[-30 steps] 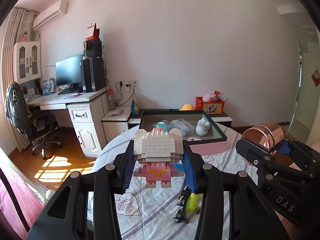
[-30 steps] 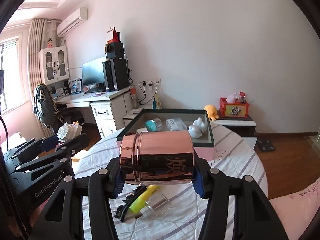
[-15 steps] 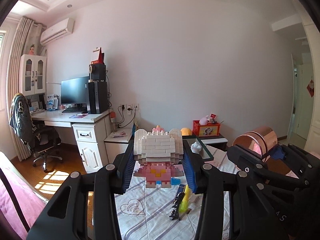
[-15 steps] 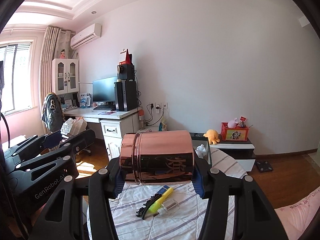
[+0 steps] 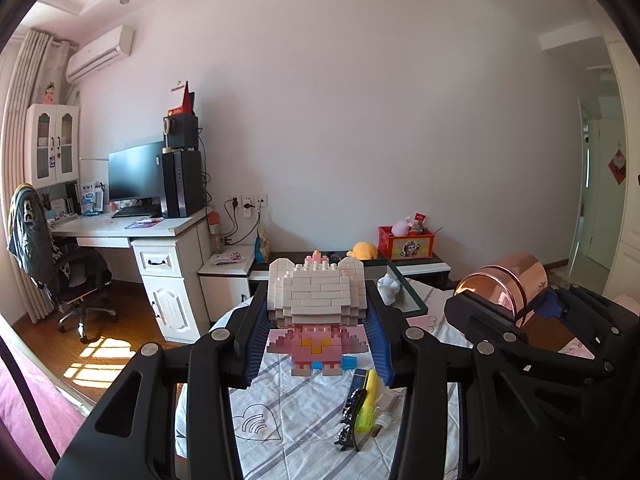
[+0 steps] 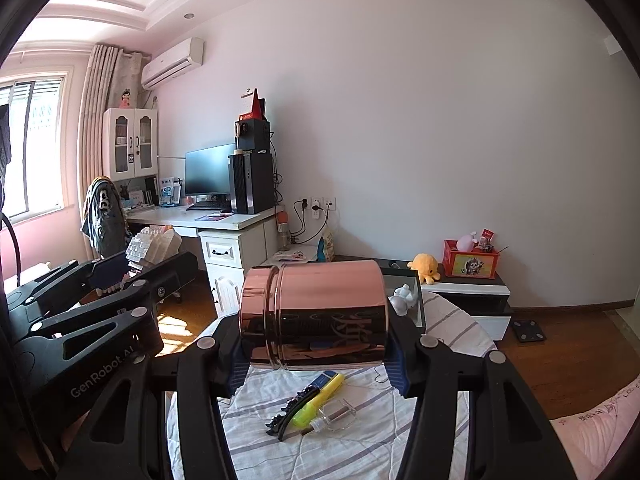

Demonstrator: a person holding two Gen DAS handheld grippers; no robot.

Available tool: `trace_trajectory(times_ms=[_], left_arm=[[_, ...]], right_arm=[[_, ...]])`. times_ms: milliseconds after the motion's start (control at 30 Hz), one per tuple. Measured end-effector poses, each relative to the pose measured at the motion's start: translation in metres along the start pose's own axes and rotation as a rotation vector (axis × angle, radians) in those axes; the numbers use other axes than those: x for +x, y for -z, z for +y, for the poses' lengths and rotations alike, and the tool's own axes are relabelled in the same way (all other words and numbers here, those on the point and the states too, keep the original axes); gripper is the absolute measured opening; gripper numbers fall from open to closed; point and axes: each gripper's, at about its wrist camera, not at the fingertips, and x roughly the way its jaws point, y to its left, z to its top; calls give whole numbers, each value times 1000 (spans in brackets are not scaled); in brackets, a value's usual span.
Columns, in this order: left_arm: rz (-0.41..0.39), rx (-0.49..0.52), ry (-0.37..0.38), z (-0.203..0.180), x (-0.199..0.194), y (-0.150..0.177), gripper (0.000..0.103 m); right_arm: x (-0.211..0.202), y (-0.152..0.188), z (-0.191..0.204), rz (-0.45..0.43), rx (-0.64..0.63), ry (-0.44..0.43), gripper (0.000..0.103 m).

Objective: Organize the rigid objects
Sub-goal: 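Lift both held items and carry them over the pink box, then lower both items into the pink box and open both tools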

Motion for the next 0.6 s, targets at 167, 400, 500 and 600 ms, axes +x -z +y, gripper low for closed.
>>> trace_trajectory(times_ms=[167, 400, 500, 600], left_arm=[[90, 30, 18, 1, 78, -6, 44], [267, 28, 17, 19, 219, -9, 44], [341, 37, -2, 25, 276, -1, 44], [407, 49, -19, 29, 321, 11, 44]], right_arm=[[59, -8, -29, 67, 14, -15, 56], [164, -14, -78, 203, 6, 23, 55], [212, -8, -98, 271, 21, 31, 55], [254, 5, -112, 346, 32, 35, 55]])
